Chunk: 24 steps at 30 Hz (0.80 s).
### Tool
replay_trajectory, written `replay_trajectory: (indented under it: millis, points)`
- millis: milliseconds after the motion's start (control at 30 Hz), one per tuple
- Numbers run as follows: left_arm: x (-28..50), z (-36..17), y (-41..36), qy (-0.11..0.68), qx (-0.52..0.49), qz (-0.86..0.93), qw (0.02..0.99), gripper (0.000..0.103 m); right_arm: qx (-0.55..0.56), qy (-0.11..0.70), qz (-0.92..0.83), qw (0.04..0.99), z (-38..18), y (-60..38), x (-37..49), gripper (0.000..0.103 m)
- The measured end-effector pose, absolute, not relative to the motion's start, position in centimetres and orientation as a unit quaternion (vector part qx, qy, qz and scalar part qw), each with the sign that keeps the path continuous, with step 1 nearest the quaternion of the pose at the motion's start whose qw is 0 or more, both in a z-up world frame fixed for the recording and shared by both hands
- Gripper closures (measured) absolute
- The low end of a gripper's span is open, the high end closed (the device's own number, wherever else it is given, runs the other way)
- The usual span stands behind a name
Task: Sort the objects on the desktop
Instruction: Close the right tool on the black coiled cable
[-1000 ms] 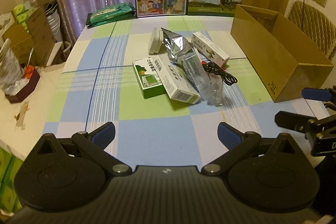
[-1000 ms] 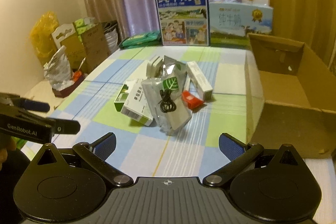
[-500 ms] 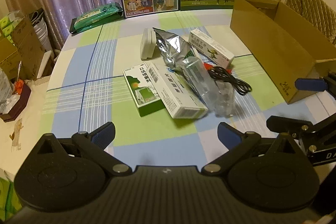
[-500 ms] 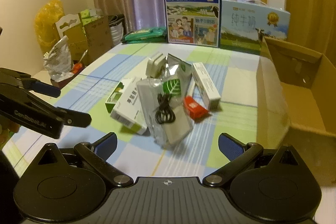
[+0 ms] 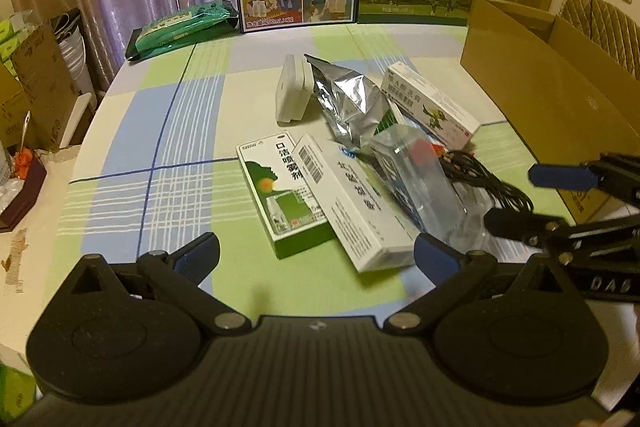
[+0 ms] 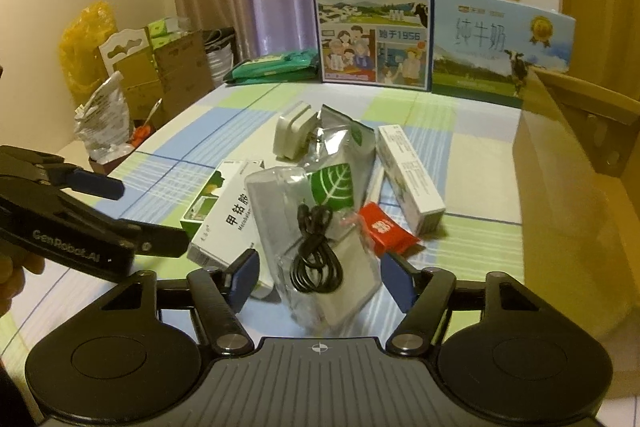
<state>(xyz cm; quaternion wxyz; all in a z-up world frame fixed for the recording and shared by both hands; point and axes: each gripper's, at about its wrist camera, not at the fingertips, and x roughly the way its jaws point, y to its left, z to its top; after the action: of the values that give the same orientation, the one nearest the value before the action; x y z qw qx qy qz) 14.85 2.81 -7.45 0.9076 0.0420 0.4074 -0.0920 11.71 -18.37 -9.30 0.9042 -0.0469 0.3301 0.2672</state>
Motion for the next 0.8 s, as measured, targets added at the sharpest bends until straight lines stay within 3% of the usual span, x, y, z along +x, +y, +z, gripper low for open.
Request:
replay_trajectory:
  millis: [400, 533, 800]
  points:
    - [15.2, -8.4, 2.8, 0.408, 0.028, -0.105, 0.907, 0.001, -0.04, 0.337, 0.27, 0.901, -10.3, -17.6, 12.7, 0.062]
    - [15.2, -8.5, 2.5, 0.407, 0.03, -0.11, 0.906, 0.001, -0.035, 0.338, 0.273, 0.9, -10.3, -17.6, 12.5, 0.079]
    - [15.2, -8.8, 2.0, 0.408, 0.031, -0.119, 0.905, 0.001, -0.027, 0.335, 0.258, 0.906, -9.9, -18.8, 11.6, 0.083]
